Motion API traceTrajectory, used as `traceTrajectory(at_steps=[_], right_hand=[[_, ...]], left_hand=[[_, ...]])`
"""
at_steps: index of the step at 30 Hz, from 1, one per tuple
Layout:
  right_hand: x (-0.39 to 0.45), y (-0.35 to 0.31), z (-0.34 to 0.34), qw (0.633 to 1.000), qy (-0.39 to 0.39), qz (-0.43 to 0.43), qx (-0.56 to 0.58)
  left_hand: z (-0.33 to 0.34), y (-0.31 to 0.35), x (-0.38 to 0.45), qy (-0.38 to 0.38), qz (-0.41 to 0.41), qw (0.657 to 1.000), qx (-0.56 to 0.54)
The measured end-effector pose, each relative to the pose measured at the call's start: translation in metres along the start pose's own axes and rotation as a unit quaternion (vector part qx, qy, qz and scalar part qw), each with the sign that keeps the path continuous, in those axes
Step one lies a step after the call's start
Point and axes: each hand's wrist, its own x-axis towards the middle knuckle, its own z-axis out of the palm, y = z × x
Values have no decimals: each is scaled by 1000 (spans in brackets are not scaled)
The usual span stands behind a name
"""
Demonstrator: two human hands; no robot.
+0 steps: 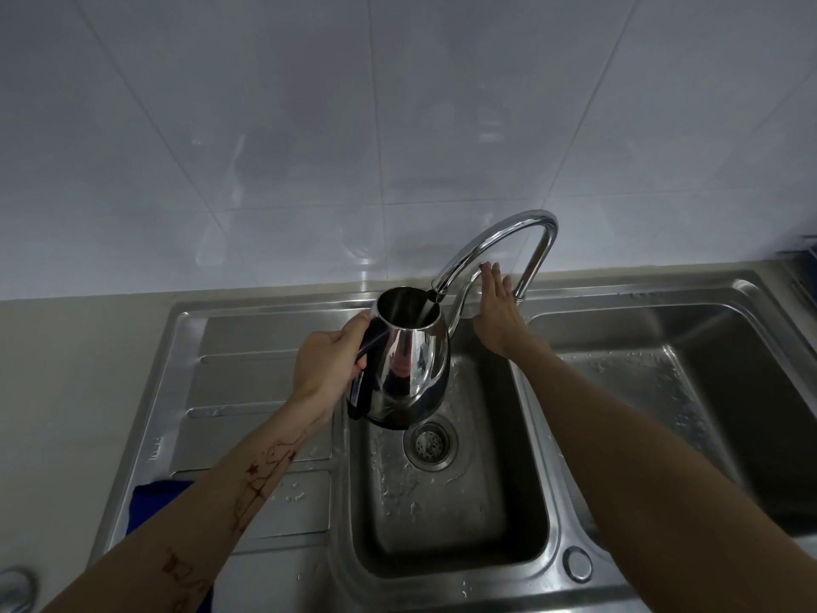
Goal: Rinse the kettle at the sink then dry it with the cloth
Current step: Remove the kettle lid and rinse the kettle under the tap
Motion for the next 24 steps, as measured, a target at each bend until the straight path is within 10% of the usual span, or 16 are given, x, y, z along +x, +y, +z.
traceTrajectory(at_steps=[24], right_hand=[[8,0,3,1000,-4,-1,-7]], left_hand=[[-8,5,23,-10,-25,999,26]])
